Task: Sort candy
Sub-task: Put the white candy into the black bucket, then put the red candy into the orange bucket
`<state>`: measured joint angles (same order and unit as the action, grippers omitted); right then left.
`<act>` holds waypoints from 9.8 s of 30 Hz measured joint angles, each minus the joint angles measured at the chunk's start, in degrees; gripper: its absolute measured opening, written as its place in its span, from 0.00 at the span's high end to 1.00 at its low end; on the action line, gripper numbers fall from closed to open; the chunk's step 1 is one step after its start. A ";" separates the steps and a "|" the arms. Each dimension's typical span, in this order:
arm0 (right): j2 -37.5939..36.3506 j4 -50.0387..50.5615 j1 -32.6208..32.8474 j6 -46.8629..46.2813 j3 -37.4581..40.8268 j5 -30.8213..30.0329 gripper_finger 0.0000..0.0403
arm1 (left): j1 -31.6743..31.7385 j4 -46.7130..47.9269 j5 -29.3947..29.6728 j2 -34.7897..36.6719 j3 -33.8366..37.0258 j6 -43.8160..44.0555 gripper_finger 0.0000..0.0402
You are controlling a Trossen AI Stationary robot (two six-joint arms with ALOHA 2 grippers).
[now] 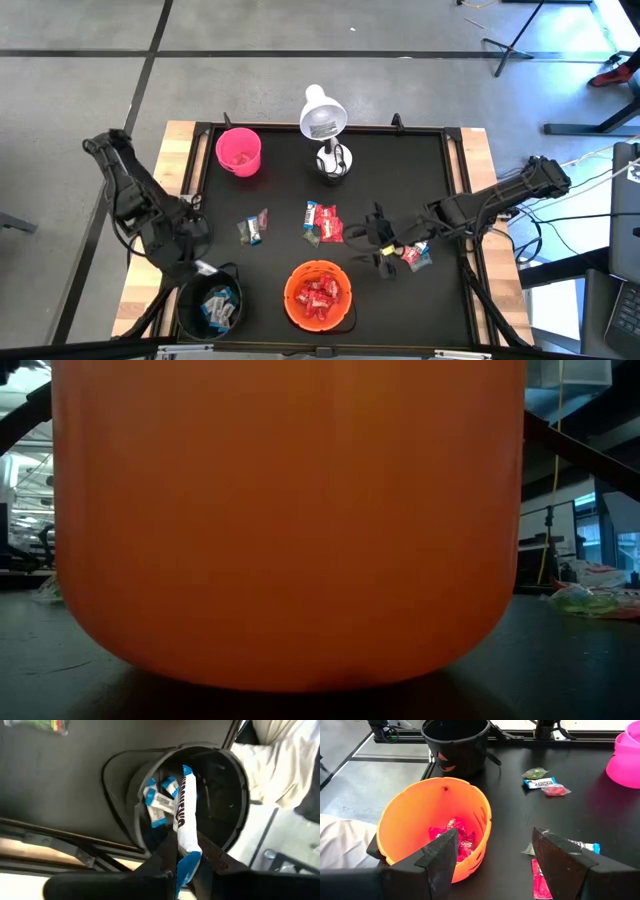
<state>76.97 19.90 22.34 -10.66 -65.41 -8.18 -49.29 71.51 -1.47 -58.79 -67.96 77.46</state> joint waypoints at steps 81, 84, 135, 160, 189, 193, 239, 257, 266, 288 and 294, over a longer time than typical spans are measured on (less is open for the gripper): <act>26.91 -29.85 -31.43 14.68 17.20 20.31 0.37 | 32.97 -97.03 33.35 11.87 44.24 -73.18 0.69; 29.08 -32.39 -31.40 13.87 17.20 20.27 0.37 | 34.16 -96.90 33.33 11.87 44.24 -72.35 0.69; 11.64 -26.59 -31.36 10.50 16.98 11.14 1.00 | 39.09 -96.07 29.40 -2.57 44.28 -63.85 0.69; 10.64 -30.49 -31.32 11.65 16.94 11.44 1.00 | 53.41 -108.63 15.62 -22.05 39.52 -58.88 0.49; 2.69 -37.93 -4.62 7.68 16.90 10.68 1.00 | 40.39 -113.28 18.65 -4.00 36.65 -66.64 0.49; 2.75 -38.47 -0.27 5.89 16.90 5.67 1.00 | 37.17 -116.15 20.04 -4.00 36.65 -65.65 0.49; 2.25 -23.08 -2.59 0.00 16.92 -4.87 0.60 | 32.58 -113.07 21.66 -4.22 36.68 -67.57 0.49; 16.07 -20.99 -26.66 -3.10 22.03 6.20 0.59 | 32.58 -110.90 21.95 -4.22 36.68 -67.52 0.49; 24.98 -25.92 -27.65 -3.06 21.69 7.78 0.59 | 32.30 -110.09 23.31 -4.22 36.68 -67.02 0.49; 17.35 -22.45 -27.58 -6.99 22.23 7.84 0.96 | 32.32 -107.12 23.56 -4.26 36.68 -66.98 0.49; 9.35 -21.20 -25.55 -8.47 22.21 8.05 0.99 | 32.34 -106.19 24.96 -4.26 36.70 -66.94 0.49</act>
<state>86.32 -1.30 -3.21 -19.13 -43.20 -0.13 -16.95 -34.68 23.49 -63.05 -31.27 10.52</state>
